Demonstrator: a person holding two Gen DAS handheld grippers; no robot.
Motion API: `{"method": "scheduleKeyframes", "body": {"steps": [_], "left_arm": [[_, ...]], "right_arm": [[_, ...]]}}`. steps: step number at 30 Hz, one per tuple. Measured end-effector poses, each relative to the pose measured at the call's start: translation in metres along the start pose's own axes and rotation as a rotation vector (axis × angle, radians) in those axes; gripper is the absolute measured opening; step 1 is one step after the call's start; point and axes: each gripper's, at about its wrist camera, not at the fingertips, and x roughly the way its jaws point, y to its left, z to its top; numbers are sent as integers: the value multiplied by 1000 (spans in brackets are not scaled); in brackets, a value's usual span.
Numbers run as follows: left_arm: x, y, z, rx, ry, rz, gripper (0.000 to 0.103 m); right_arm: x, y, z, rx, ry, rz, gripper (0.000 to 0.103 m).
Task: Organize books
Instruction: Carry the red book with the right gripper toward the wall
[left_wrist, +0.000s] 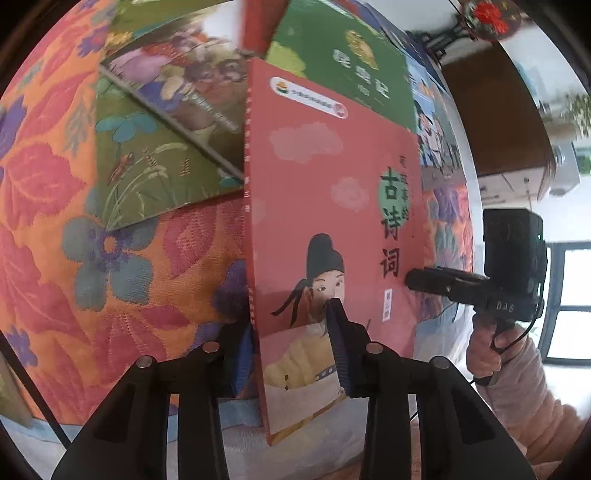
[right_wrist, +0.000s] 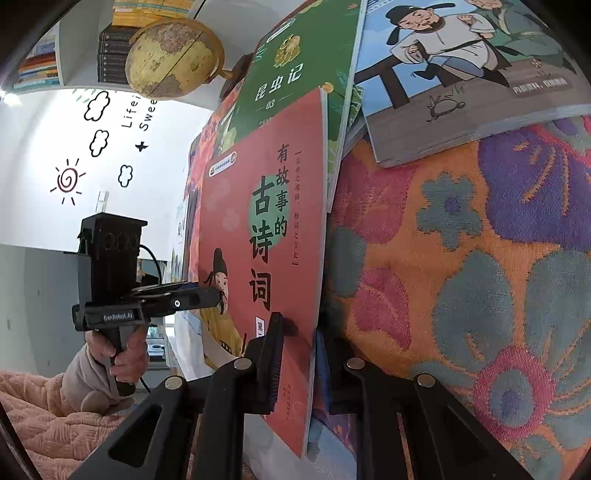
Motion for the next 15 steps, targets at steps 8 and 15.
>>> {"method": "scheduleKeyframes", "body": {"steps": [8, 15], "left_arm": [[4, -28, 2, 66, 28, 119, 24], [16, -43, 3, 137, 35, 263, 36]], "right_arm": [[-1, 14, -5, 12, -23, -103, 15], [2, 29, -7, -7, -35, -178, 18]]}}
